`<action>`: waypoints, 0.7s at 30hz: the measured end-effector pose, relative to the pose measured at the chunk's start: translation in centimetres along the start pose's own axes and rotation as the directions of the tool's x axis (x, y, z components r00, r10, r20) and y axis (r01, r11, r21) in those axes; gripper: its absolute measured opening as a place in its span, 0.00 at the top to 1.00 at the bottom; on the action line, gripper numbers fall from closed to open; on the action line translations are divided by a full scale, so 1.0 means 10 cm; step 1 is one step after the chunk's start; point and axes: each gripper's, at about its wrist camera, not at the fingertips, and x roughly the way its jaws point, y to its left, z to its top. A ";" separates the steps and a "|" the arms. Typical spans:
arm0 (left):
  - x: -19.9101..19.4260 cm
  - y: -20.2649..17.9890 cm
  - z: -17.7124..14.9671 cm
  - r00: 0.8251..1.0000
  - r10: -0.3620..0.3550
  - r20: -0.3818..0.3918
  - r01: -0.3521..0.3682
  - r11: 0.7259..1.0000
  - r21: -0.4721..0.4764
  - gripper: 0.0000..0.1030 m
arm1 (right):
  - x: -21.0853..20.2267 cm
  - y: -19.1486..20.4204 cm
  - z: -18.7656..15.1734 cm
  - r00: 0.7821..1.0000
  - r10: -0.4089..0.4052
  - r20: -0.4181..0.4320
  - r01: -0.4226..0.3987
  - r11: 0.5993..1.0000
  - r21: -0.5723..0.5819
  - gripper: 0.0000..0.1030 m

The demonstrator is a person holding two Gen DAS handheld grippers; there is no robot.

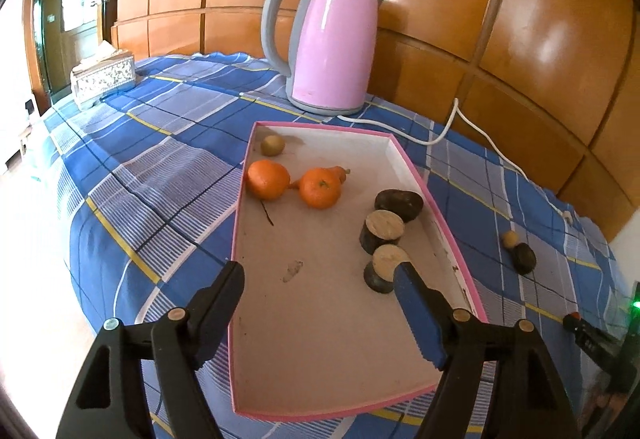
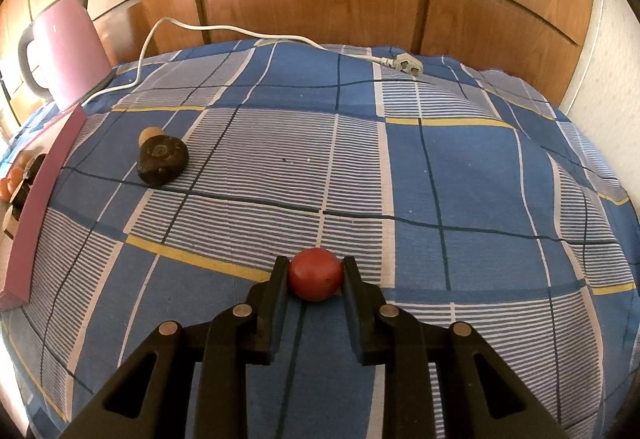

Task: Organize fruits
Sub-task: 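Carry the red tomato with the right tool into the tray and release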

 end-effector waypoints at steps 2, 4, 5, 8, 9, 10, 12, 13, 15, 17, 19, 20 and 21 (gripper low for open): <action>-0.02 0.00 -0.01 1.000 -0.003 0.006 0.003 1.000 0.002 0.21 | -0.01 0.00 0.00 1.000 -0.002 -0.007 0.002 1.000 0.003 0.75; -0.02 0.01 -0.02 1.000 -0.006 0.003 0.006 1.000 -0.004 0.21 | -0.02 0.00 0.00 1.000 -0.001 -0.013 0.002 1.000 0.013 0.75; -0.01 0.01 -0.03 1.000 -0.008 -0.001 0.008 1.000 -0.007 0.21 | -0.03 0.01 0.00 1.000 0.000 -0.015 0.000 1.000 0.013 0.75; 0.00 0.03 -0.05 1.000 -0.012 -0.013 0.012 1.000 -0.016 0.21 | -0.06 0.05 -0.01 1.000 0.017 -0.025 -0.017 1.000 0.005 0.75; 0.00 0.03 -0.06 1.000 -0.013 -0.016 0.013 1.000 -0.019 0.21 | -0.08 0.08 -0.02 0.999 0.026 -0.029 -0.026 1.000 -0.003 0.75; 0.00 0.04 -0.06 1.000 -0.016 -0.017 0.016 1.000 -0.022 0.20 | -0.09 0.11 -0.03 0.999 0.031 -0.032 -0.031 0.999 -0.011 0.75; -0.01 0.05 -0.05 1.000 -0.017 -0.015 0.016 1.000 -0.026 0.17 | -0.11 0.17 -0.05 0.998 0.048 -0.039 -0.049 0.999 -0.018 0.75; -0.02 0.05 -0.05 1.000 -0.019 -0.012 0.019 0.999 -0.030 0.16 | -0.11 0.19 -0.05 0.997 0.062 -0.044 -0.063 0.998 -0.018 0.75; -0.03 0.07 -0.05 1.000 -0.023 -0.011 0.023 0.999 -0.037 0.16 | -0.12 0.27 -0.06 0.996 0.075 -0.053 -0.077 0.996 -0.036 0.75; -0.02 0.08 -0.05 0.999 -0.028 -0.016 0.028 0.999 -0.046 0.16 | -0.13 0.34 -0.07 0.996 0.071 -0.055 -0.074 0.996 -0.054 0.75; -0.01 0.09 -0.05 0.999 -0.033 -0.028 0.032 0.998 -0.054 0.16 | -0.15 0.37 -0.08 0.994 0.086 -0.060 -0.089 0.995 -0.050 0.75; -0.01 0.10 -0.05 0.999 -0.032 -0.029 0.030 0.998 -0.057 0.16 | -0.16 0.39 -0.09 0.994 0.090 -0.062 -0.094 0.994 -0.054 0.75; -0.02 0.11 -0.05 0.999 -0.026 -0.027 0.025 0.998 -0.058 0.16 | -0.17 0.41 -0.09 0.994 0.093 -0.063 -0.096 0.994 -0.057 0.75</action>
